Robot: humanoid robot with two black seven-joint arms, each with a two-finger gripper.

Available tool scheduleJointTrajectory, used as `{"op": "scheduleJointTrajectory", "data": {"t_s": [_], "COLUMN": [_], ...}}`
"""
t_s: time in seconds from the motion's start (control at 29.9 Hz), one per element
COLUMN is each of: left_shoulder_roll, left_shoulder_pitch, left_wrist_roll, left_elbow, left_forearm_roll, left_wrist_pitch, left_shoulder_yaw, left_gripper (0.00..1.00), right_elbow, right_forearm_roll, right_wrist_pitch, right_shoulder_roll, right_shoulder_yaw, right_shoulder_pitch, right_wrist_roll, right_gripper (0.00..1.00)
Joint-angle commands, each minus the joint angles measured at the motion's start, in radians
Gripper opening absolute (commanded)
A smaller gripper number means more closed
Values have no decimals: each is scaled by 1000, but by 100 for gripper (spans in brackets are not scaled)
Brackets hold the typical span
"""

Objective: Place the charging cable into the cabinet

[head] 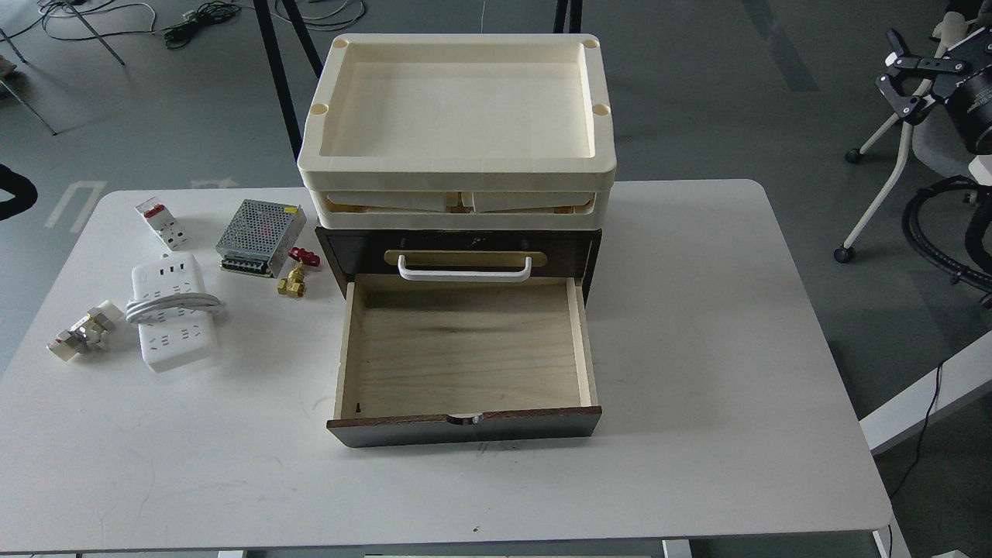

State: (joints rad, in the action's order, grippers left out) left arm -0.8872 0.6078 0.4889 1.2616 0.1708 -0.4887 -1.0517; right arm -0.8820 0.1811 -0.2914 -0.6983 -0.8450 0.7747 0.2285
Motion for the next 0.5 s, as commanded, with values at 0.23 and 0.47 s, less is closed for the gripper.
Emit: {"op": "scheduleJointTrajectory", "data": {"t_s": [0.23,0.47], "left_shoulder_roll": [-265,-262], "left_shoulder_pitch": [-135,-138], "left_wrist_roll": [0,0], "left_elbow": [205,164], "left_forearm_roll": [-786,-1295], "left_wrist_pitch": [0,0], "left_shoulder_yaw": [-94,-122], "left_gripper": [100,100], "right_elbow": [-3,-2], "right_forearm_roll": [1,1], "right_wrist_pitch": [-2,-5], "right_shoulder_roll": [-9,-41], "right_shoulder_yaw": [-23,-26], "right_shoulder_pitch": [-17,-38], "right_wrist_roll": [0,0], "right_gripper": [100,100]}}
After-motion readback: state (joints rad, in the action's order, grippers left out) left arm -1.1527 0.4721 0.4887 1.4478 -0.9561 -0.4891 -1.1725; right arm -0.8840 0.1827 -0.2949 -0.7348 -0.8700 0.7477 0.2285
